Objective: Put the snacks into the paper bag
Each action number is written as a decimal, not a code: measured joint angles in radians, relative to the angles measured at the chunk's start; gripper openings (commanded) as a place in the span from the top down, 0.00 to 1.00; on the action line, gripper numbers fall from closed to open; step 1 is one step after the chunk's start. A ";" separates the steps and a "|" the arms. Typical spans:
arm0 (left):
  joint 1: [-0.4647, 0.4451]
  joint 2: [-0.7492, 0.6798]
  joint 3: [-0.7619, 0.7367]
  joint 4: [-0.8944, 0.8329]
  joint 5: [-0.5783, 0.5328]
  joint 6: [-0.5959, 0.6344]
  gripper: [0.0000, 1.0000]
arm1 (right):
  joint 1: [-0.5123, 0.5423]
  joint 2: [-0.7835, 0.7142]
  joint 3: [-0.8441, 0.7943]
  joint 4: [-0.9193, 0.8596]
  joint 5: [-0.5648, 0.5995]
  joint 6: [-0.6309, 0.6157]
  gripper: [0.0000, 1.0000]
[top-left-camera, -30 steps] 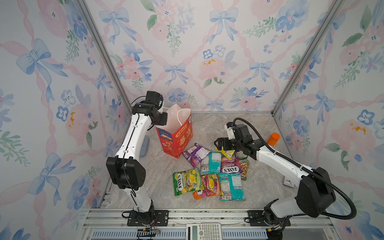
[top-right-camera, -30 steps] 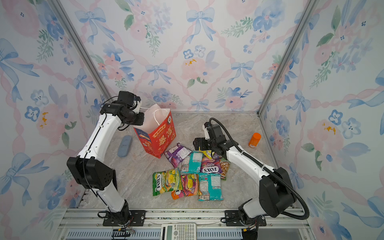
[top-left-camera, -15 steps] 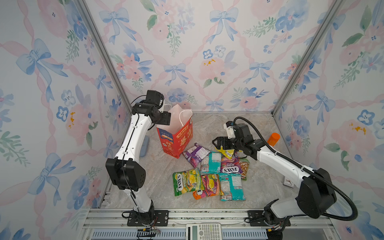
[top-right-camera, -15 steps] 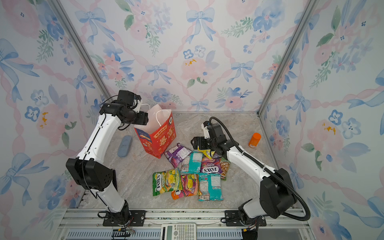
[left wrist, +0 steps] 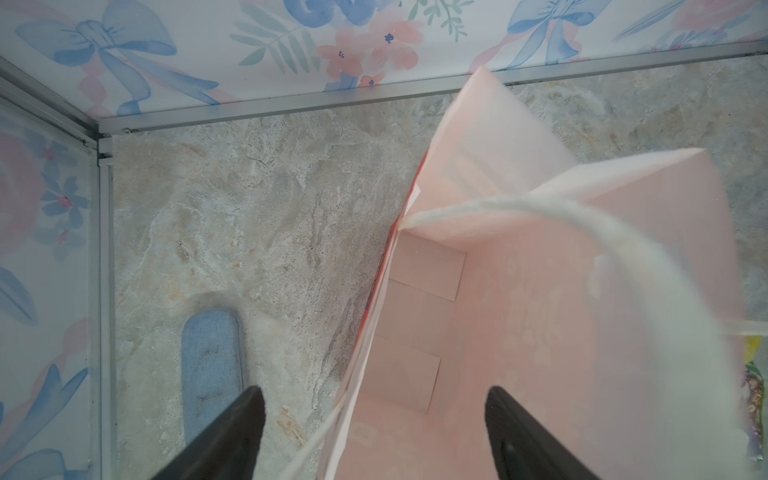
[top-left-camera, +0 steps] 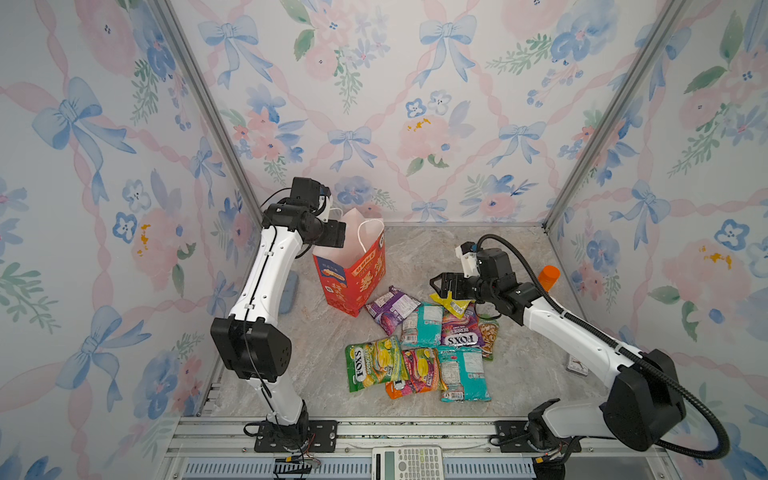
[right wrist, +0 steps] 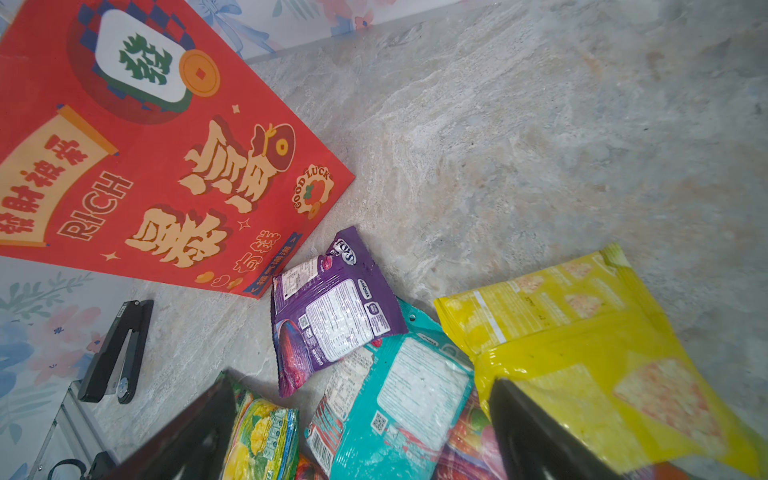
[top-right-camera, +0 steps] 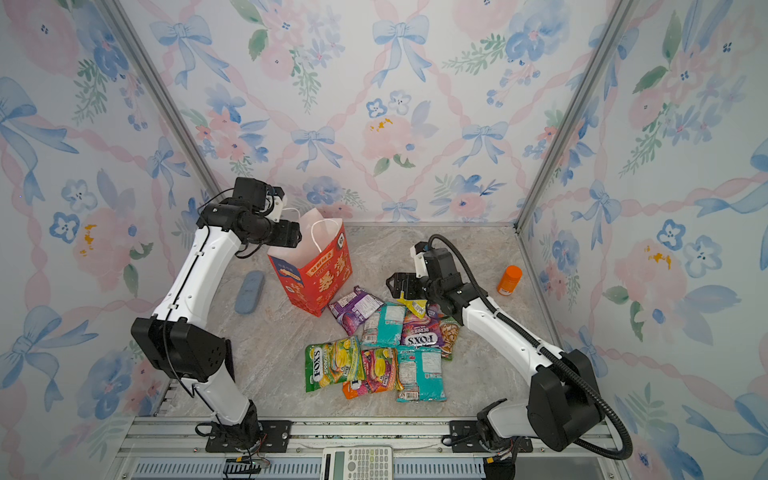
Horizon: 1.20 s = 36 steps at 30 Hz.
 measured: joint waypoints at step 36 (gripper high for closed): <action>0.001 0.026 -0.063 0.019 0.085 0.002 1.00 | -0.026 -0.576 -0.497 -0.417 -0.019 0.272 0.22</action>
